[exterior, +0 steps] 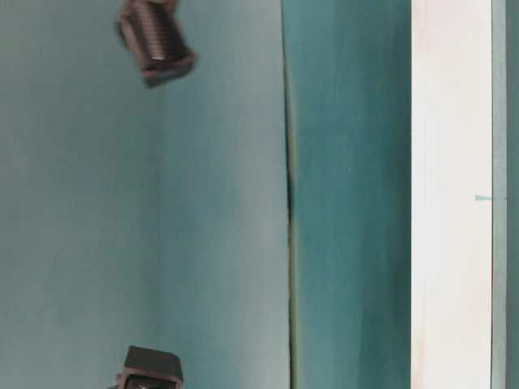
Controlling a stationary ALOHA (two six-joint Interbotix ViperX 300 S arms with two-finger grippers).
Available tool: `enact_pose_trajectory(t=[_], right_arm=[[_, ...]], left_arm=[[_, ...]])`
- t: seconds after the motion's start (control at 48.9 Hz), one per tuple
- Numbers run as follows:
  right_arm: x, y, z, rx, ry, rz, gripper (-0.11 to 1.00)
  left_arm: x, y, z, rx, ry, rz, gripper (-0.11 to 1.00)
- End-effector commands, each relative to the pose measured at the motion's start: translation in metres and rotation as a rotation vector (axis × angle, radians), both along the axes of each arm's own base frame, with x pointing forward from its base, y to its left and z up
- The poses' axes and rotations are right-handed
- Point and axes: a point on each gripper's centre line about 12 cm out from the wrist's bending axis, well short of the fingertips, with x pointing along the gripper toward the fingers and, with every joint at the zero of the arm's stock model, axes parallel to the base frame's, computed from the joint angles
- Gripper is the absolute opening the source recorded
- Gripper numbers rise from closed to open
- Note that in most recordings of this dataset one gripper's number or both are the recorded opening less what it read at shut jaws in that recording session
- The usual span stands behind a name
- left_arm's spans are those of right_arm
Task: Lift a wooden board with both hands.
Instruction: 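Close both grippers on the white board near each end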
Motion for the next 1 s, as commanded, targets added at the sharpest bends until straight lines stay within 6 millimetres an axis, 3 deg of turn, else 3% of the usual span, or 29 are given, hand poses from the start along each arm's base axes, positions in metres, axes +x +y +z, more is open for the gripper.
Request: enact_pose_trajectory(t=[0.0,0.797,0.899,0.981], right_arm=[[0.003,0.001,-0.007,-0.003,-0.002,0.011,0.95],[0.009,-0.002,-0.018,-0.008,-0.026,0.003,0.92],[0.010,-0.003,-0.019,-0.009,-0.043,-0.001,0.81],[0.010,-0.003,-0.020,-0.010,-0.052,-0.002,0.62]], left_arm=[[0.003,0.001,-0.001,0.000,-0.018,0.005,0.98],[-0.006,0.005,-0.013,-0.002,0.003,0.022,0.97],[-0.005,0.005,-0.012,-0.001,-0.011,0.016,0.93],[-0.003,0.005,-0.012,0.000,-0.026,0.015,0.82]])
